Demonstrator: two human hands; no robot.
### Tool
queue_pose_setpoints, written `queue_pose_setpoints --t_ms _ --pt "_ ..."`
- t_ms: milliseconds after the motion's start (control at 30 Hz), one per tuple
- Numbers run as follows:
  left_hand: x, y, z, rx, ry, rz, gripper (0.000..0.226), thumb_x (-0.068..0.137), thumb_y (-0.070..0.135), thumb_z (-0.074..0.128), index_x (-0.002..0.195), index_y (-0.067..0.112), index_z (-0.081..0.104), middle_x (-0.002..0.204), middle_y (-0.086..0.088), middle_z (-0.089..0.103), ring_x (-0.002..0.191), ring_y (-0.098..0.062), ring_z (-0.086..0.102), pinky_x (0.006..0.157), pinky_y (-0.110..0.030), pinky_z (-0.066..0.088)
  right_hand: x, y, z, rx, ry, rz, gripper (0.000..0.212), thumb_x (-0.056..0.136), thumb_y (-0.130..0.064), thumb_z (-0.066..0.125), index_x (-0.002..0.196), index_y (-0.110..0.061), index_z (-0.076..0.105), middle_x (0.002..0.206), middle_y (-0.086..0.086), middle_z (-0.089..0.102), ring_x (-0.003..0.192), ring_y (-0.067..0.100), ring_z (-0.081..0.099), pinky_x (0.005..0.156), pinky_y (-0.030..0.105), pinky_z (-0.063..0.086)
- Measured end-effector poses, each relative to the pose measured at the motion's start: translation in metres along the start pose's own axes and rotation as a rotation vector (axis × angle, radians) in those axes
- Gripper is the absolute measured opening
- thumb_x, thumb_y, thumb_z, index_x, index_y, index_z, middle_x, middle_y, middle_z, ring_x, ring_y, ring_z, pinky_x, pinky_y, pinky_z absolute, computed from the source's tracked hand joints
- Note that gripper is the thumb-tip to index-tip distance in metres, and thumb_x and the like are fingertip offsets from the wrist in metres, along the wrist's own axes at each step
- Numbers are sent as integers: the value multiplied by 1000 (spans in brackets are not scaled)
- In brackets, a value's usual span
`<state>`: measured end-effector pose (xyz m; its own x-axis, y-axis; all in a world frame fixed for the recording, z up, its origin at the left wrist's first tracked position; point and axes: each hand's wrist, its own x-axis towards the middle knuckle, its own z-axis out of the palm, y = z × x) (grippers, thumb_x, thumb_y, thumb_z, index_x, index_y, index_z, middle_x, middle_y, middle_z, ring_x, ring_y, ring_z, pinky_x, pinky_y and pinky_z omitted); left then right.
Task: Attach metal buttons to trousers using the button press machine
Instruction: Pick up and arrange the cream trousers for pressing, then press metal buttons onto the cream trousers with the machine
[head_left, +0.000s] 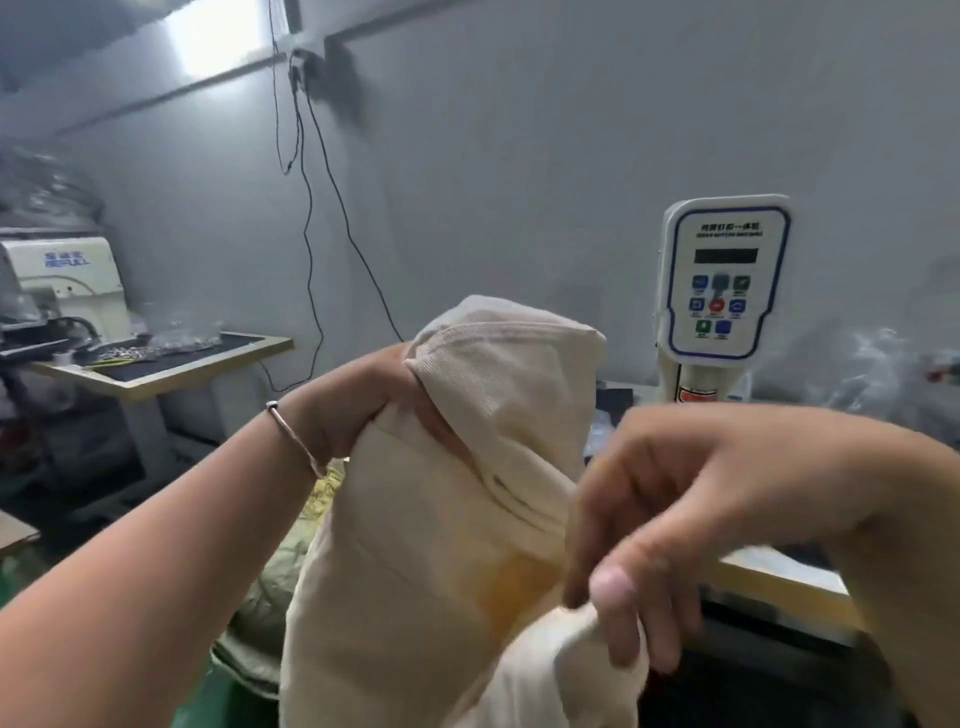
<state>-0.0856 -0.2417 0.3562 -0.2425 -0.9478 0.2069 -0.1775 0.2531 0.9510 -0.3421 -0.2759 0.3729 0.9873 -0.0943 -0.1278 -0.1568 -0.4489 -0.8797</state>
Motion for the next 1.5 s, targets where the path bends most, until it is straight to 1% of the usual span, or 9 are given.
queue_pose_setpoints --t_ms 167,333,467,600,800,967,1100,1300,1500 --pt "8 -14 15 127 -6 37 54 53 13 75 108 8 74 109 -18 73 100 -25 69 85 -38 57 32 17 -7 -402 1072 -172 47 65 -46 81 101 -20 64 97 -3 66 89 12 62 76 29 55" --pt "9 -22 23 401 114 103 9 62 14 81 66 13 73 62 11 62 59 -2 57 55 -17 48 37 32 -21 -401 758 -31 47 66 -50 75 101 -21 63 99 0 64 94 17 60 85 35 51" --pt "6 -35 27 370 233 153 20 56 25 83 74 24 76 68 12 69 64 2 60 58 -14 47 34 45 -31 -398 615 -29 23 80 -26 75 90 -10 61 104 3 65 101 17 61 96 40 48" --pt "8 -53 36 447 239 150 37 55 40 82 85 23 69 73 5 68 68 0 59 61 -16 46 17 67 -30 -282 567 -25 20 86 -18 72 86 -1 61 83 14 61 76 21 55 72 39 43" --pt "16 -81 50 1198 68 -133 39 66 41 64 98 38 43 91 15 59 85 -7 53 66 -26 45 -10 100 -9 -139 600 -67 22 88 -13 64 108 -18 71 108 6 71 104 30 63 91 44 48" --pt "31 -106 58 853 24 34 34 68 9 45 95 29 53 83 15 56 76 -1 50 68 -22 43 -5 134 0 -164 920 8 40 85 -1 67 59 -29 53 89 1 71 78 17 59 75 35 45" --pt "57 -136 61 597 262 12 9 52 5 35 58 9 41 56 0 36 59 -11 34 57 -32 25 -10 168 -19 -277 1109 212 20 80 -24 75 74 -24 57 80 -6 67 71 12 59 70 31 48" --pt "89 -168 41 86 399 -202 8 58 4 51 61 -4 51 63 -11 44 64 -21 38 57 -32 23 -77 252 -75 -568 1514 802 10 93 -18 54 97 -25 59 96 -1 64 79 19 53 59 31 39" --pt "129 -189 38 280 532 -129 22 67 34 50 60 14 43 64 -3 33 65 -19 28 63 -34 21 -83 310 -123 -681 1292 1006 37 92 0 39 118 -14 61 117 9 55 102 32 57 79 38 50"
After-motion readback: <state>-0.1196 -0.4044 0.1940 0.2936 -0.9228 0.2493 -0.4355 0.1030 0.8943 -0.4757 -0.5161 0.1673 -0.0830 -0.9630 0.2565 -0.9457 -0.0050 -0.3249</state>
